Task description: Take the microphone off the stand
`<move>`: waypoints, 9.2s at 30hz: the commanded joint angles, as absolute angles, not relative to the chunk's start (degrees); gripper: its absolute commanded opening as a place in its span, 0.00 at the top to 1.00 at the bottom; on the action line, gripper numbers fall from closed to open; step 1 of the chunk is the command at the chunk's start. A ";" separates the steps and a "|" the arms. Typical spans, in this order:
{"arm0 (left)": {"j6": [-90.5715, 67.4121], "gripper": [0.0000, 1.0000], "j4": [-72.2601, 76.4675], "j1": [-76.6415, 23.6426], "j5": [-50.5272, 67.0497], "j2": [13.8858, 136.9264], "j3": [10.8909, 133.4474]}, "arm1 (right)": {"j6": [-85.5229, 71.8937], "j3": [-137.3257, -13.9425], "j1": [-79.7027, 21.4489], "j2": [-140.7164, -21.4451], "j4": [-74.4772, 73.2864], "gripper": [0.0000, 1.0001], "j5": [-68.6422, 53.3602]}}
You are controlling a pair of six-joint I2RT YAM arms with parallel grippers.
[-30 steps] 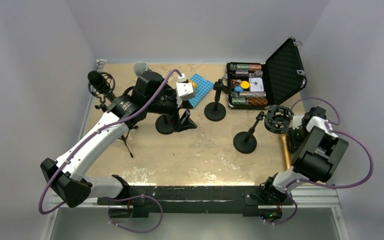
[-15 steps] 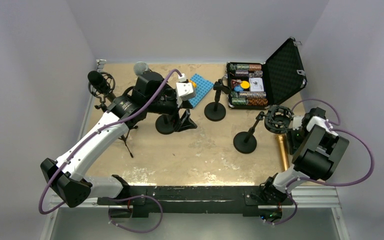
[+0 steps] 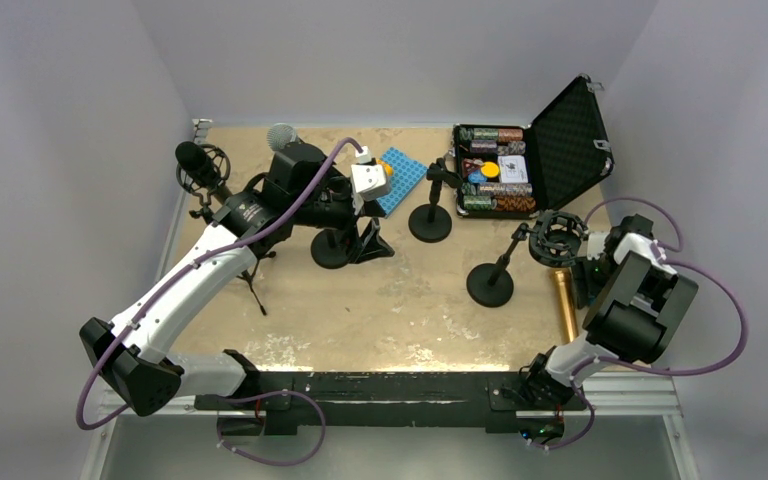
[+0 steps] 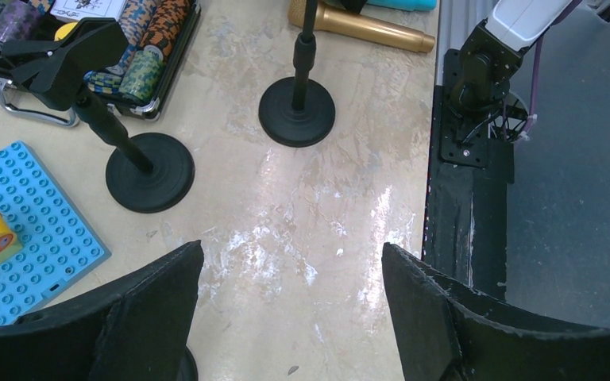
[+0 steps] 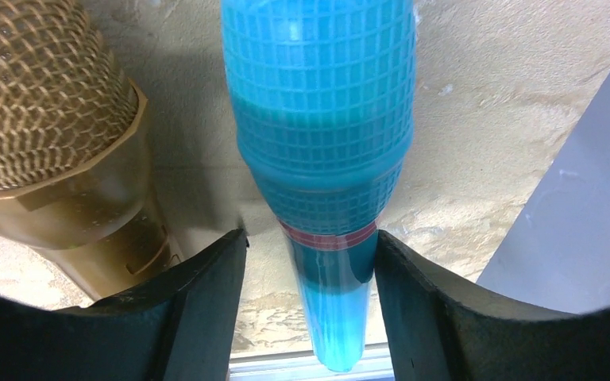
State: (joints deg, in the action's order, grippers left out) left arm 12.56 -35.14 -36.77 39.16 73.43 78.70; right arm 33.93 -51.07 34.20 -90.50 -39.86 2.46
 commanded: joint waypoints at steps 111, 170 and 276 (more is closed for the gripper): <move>30.01 0.15 -28.76 -36.19 51.54 74.67 66.83 | 45.10 -76.84 -24.43 -67.55 -48.07 1.00 -51.87; 33.10 0.00 -40.93 -40.01 50.57 88.58 73.55 | 50.24 -59.17 -20.22 -64.60 -51.75 1.00 -53.19; 25.42 0.27 -32.06 -43.63 41.22 80.45 66.00 | 41.96 -62.28 -20.73 -66.45 -54.53 1.00 -54.24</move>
